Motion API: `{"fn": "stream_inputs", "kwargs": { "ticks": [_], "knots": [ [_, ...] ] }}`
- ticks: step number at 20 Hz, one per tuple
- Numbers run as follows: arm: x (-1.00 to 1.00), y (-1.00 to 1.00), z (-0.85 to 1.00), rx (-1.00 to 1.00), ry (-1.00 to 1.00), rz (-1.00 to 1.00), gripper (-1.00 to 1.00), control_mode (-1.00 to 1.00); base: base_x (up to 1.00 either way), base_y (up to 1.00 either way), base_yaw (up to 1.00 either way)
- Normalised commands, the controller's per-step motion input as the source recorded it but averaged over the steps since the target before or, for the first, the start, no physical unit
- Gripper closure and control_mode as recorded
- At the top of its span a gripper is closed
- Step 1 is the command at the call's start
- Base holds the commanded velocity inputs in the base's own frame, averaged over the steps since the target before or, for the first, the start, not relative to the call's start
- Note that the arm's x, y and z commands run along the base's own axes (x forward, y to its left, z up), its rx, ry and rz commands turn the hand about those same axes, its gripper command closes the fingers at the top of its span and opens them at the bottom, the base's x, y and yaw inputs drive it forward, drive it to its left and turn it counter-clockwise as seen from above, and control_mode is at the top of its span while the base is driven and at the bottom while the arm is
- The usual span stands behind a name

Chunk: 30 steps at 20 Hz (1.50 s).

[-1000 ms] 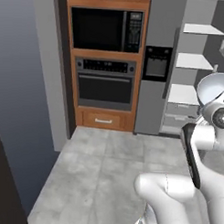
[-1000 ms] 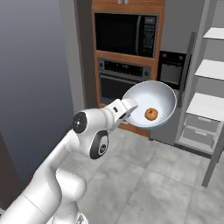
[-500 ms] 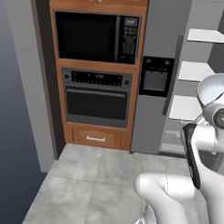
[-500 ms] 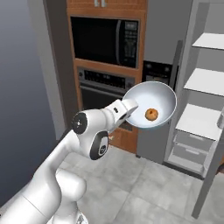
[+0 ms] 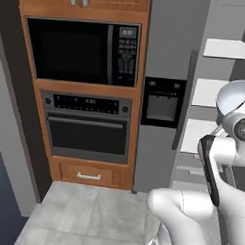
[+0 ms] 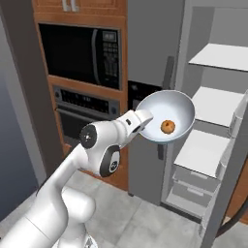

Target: Move the glass cup from next to the sink to the open cabinet. Then, move the bowl with the tangerine to the fridge to clear the area for faucet cleaning.

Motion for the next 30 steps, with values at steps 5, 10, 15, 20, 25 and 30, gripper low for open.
{"fn": "stream_inputs", "kwargs": {
  "ticks": [5,10,15,20,25,30],
  "knots": [
    [0.0,0.0,0.0,0.0,0.0,0.0,1.0,1.0,1.0,-0.67,0.0],
    [0.0,0.0,0.0,0.0,0.0,0.0,1.0,1.0,0.91,-0.63,0.0],
    [0.0,0.0,0.0,0.0,0.0,0.0,1.0,1.0,0.2,-0.82,0.0],
    [0.0,0.0,0.0,0.0,0.0,0.0,1.0,1.0,0.03,-0.19,0.01],
    [0.0,0.0,0.0,0.0,0.0,0.0,1.0,1.0,0.64,-0.36,0.0],
    [0.16,-0.09,0.48,0.07,0.12,0.12,1.0,-1.0,0.08,-0.08,0.01]
  ]
}}
